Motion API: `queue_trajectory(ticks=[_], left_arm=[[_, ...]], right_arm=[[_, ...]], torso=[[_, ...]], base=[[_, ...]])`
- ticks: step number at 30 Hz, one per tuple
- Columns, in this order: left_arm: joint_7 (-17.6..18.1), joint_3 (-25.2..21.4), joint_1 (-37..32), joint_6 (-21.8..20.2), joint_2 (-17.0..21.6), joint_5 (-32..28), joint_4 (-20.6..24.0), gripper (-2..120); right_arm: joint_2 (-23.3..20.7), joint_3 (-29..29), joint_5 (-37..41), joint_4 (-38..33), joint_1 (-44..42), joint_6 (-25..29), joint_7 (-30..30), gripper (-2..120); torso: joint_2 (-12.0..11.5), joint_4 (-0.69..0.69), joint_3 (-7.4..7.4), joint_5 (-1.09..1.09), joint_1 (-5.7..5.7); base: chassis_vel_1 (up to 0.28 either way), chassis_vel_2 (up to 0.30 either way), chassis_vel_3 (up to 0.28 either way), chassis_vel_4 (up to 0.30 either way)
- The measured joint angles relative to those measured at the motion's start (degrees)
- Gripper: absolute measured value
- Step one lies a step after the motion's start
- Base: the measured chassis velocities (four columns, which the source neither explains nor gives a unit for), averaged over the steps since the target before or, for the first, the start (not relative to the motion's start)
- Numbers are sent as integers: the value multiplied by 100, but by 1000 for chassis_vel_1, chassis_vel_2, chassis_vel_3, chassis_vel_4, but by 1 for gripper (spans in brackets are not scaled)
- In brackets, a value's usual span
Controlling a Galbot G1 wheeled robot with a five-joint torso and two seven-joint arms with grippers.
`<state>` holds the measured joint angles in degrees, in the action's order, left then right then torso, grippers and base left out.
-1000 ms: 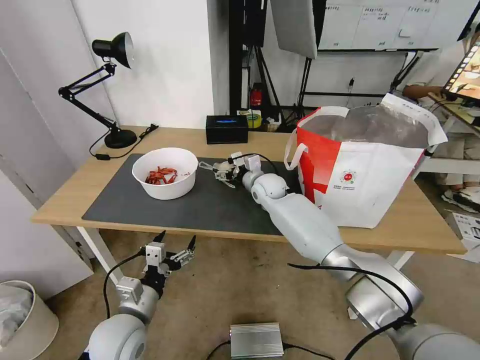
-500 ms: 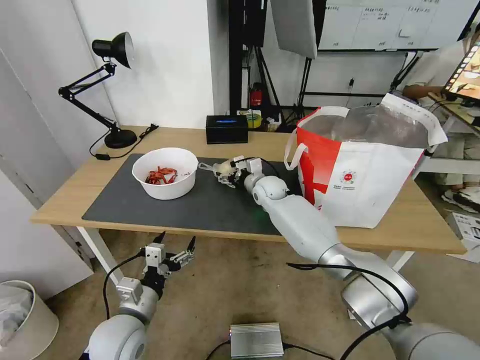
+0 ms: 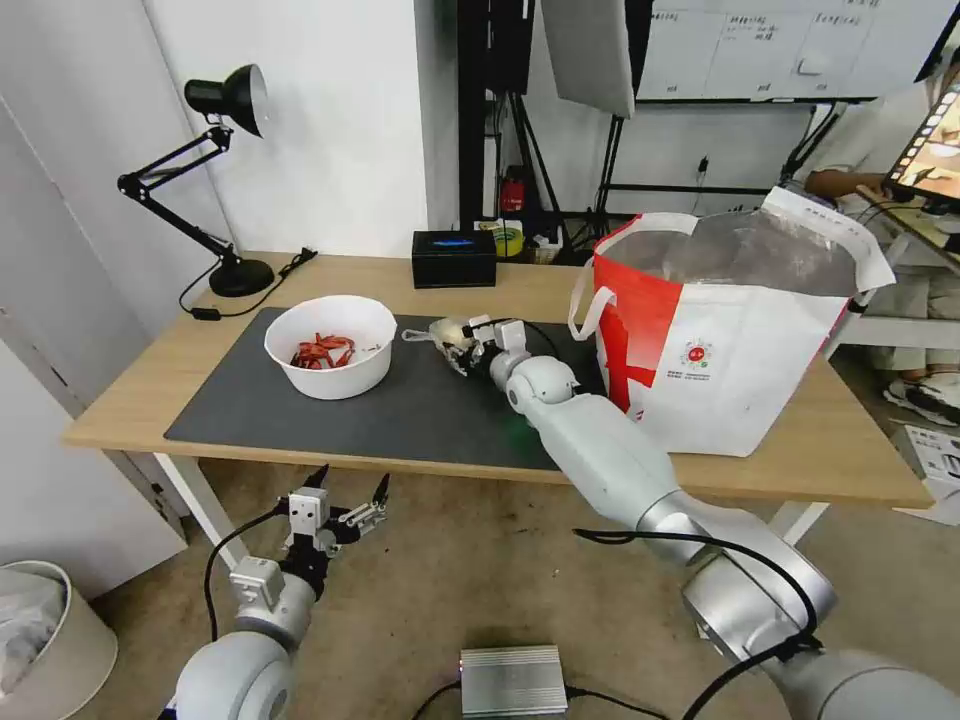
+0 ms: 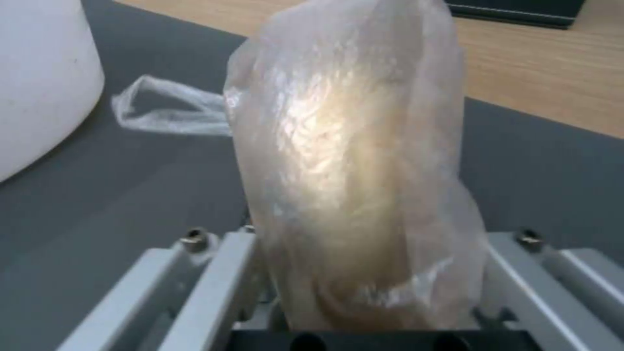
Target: Pick up the trash from the table and place it into the takeout bag.
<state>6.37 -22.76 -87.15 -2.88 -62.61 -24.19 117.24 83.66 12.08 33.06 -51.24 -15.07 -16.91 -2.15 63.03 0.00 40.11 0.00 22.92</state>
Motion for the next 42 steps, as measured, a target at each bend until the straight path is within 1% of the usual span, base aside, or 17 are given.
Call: queue_trajectory(ticks=[1,4,5,9,10,11,13,14,16,17,19,20,23,24,27,35,42], left_arm=[[0,0,0,0,0,0,0,100],[1,-2,17,2,22,-8,0,100],[1,-2,17,2,22,-8,0,100],[3,-16,1,16,23,-11,5,100],[4,-25,-10,19,20,-12,14,100],[4,-25,-10,19,20,-12,14,100],[5,-48,-32,22,20,-13,39,100],[5,-48,-32,22,20,-13,39,100],[6,-72,-58,23,23,-15,74,100],[6,-72,-58,23,23,-15,74,100],[10,-84,-83,23,26,-15,110,100],[10,-84,-83,23,26,-15,110,100],[16,-88,-112,23,14,-13,153,100],[16,-88,-112,23,14,-13,153,100],[19,-92,-171,23,-21,21,205,100],[27,-101,-217,23,-33,45,241,100],[34,-58,-203,23,-32,48,244,100]], right_arm=[[0,0,0,0,0,0,0,27],[-248,10,138,-587,-198,-133,307,13],[-248,10,138,-587,-198,-133,307,13],[-670,60,215,-1485,-514,-312,695,5],[-821,63,225,-1812,-636,-339,820,5],[-821,63,225,-1812,-636,-339,820,5],[-1139,54,230,-2584,-900,-356,1086,5],[-1139,54,230,-2584,-900,-356,1086,5],[-1455,-14,219,-3484,-1235,-361,1363,5],[-1455,-14,219,-3484,-1235,-361,1363,5],[-1706,-144,68,-4256,-1572,-353,1624,5],[-1706,-144,68,-4256,-1572,-353,1624,5],[-1995,-504,-285,-5206,-2007,-307,1922,5],[-1995,-504,-285,-5206,-2007,-307,1922,5],[-2351,-1051,-524,-6013,-2412,-294,2084,5],[-3069,-2017,-624,-6655,-2676,-320,2340,5],[-3476,-2522,-603,-6675,-2671,-456,2470,5]], torso=[[0,0,0,0,0],[0,0,0,0,0],[0,0,0,0,0],[0,0,0,1,0],[0,-1,0,1,0],[0,-1,0,1,0],[0,-2,0,2,0],[0,-2,0,2,0],[0,0,0,1,-1],[0,0,0,1,-1],[0,-1,0,1,-1],[0,-1,0,1,-1],[0,0,-1,1,-1],[0,0,-1,1,-1],[0,-1,-1,2,-1],[0,-1,0,2,-1],[0,-1,0,0,-1]], base=[[0,0,0,0],[0,0,0,0],[0,0,0,0],[0,0,0,0],[0,0,0,0],[0,0,0,0],[0,0,0,0],[0,0,0,0],[0,0,0,0],[0,0,0,0],[0,0,0,0],[0,0,0,0],[0,0,0,0],[0,0,0,0],[0,0,0,0],[0,0,0,0],[0,0,0,0]])
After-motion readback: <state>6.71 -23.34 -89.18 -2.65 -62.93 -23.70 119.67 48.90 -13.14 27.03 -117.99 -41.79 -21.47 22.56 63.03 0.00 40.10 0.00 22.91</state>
